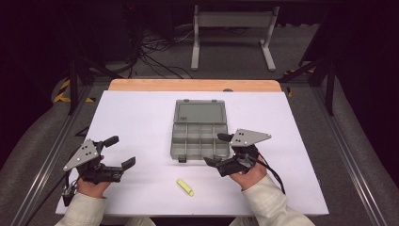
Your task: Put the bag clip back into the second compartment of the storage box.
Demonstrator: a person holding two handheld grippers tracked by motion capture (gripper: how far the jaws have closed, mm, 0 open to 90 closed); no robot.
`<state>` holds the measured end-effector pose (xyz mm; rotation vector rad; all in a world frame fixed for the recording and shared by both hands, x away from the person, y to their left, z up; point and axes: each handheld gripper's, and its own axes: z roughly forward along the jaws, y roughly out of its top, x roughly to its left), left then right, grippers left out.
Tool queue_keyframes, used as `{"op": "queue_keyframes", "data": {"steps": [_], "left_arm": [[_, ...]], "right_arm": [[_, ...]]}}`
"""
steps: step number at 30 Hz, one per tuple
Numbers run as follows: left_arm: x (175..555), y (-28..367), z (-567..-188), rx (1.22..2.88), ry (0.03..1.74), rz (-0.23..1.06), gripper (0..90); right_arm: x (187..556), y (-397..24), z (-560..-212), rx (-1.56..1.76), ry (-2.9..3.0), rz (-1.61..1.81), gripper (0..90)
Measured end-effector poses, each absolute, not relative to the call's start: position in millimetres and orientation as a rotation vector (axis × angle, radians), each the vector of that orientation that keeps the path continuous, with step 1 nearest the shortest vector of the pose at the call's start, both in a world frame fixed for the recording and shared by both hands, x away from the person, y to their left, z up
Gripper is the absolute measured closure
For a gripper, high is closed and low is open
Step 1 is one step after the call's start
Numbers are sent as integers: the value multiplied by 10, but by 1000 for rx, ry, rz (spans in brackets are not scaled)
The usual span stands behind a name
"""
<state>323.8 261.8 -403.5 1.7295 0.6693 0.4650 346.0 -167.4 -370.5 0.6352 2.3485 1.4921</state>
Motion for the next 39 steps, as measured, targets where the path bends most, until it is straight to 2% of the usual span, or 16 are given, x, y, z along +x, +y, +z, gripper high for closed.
{"op": "queue_keyframes", "data": {"steps": [11, 14, 18, 20, 24, 26, 29, 32, 39], "left_arm": [[3237, 2614, -4036, 1740, 670, 464, 34], [3232, 2611, -4029, 1740, 670, 465, 34], [3236, 2622, -4030, 1742, 674, 464, 34], [3242, 2626, -4041, 1733, 680, 464, 34], [3235, 2623, -4036, 1736, 677, 464, 35], [3235, 2619, -4035, 1739, 674, 465, 34], [3238, 2618, -4038, 1739, 676, 467, 35], [3236, 2614, -4041, 1737, 674, 467, 35], [3239, 2619, -4043, 1741, 673, 469, 35]], "right_arm": [[3444, -1414, -3658, 560, 2432, 1474, 96], [3441, -1324, -3624, 534, 2479, 1457, 121], [3439, -1263, -3608, 522, 2509, 1380, 105], [3413, -1230, -3578, 526, 2532, 1322, 170], [3414, -1182, -3531, 528, 2617, 1277, 191], [3388, -1128, -3504, 505, 2630, 1227, 178], [3385, -1056, -3483, 520, 2650, 1141, 102], [3401, -1018, -3488, 522, 2698, 1112, 142], [3447, -916, -3602, 543, 2839, 987, 160]]}}
